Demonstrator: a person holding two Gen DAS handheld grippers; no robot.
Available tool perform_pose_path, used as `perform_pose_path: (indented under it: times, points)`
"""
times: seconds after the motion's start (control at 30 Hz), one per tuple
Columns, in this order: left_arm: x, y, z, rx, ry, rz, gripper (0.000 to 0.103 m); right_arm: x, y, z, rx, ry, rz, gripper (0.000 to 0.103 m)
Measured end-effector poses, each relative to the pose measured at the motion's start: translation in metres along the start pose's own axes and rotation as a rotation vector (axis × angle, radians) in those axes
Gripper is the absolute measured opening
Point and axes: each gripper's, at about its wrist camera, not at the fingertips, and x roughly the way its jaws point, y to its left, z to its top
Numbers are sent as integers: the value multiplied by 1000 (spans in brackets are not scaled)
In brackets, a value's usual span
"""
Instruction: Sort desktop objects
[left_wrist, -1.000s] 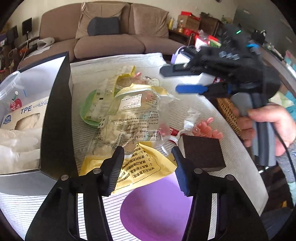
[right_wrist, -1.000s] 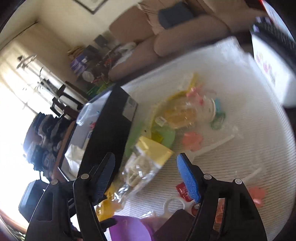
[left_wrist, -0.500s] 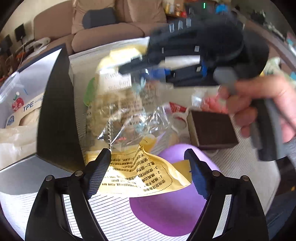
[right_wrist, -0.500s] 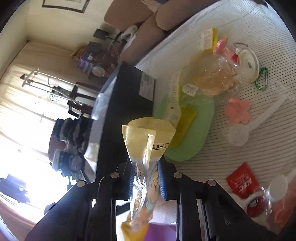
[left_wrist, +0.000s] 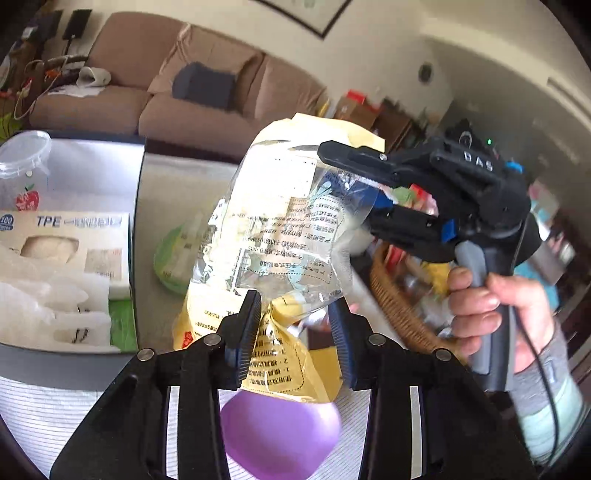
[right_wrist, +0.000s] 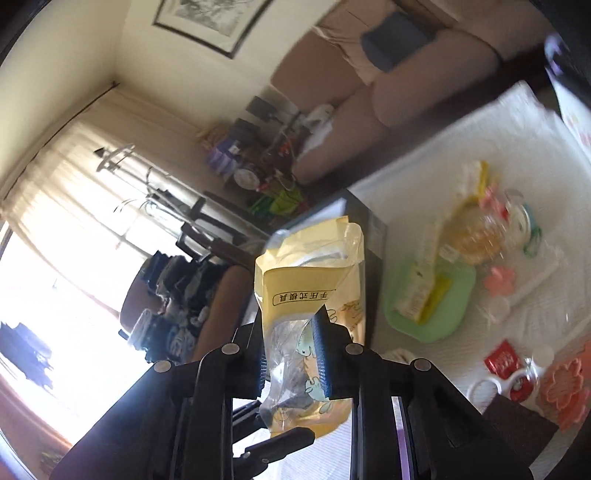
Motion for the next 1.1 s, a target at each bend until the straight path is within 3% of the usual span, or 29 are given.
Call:
perform_pose_path:
  times: [0.13,0.17,0.3,0.4,0.5,0.53,0.57,0.63,0.73,0.9,0.93,1.1]
  points:
    - [-31,14,15,-51,-107,-4,35,20,64,16,-140,-6,-8,19]
    - [-37,22,18,-85,-126,-15,34,28,77,19,-165,-7,-5,14]
    - [-56,70,30,-260,-212,-40,34,84,128,27,-284,45,-20,13]
    - [-73,114,31,-385,-254,15,34,140,148,23,-295,156,-57,13]
    - [-94,146,28,-444,-271,43,35,155,150,19,-341,131,-151,17]
    - [-100,153,28,-453,-268,42,36,153,145,17,-361,120,-195,21]
    - [-105,156,28,-455,-265,40,36,150,136,15,-376,114,-241,39]
    - [-107,160,28,-455,-251,43,42,140,107,10,-383,99,-347,63]
    - [-109,160,24,-452,-224,38,52,117,36,2,-268,105,-477,64]
    - [-98,141,14,-441,-161,16,73,79,-63,-26,-76,107,-599,64]
    - [-94,137,12,-436,-145,10,73,76,-78,-32,-45,112,-615,64]
    - [-76,119,6,-403,-76,10,73,78,-115,-49,84,140,-546,65]
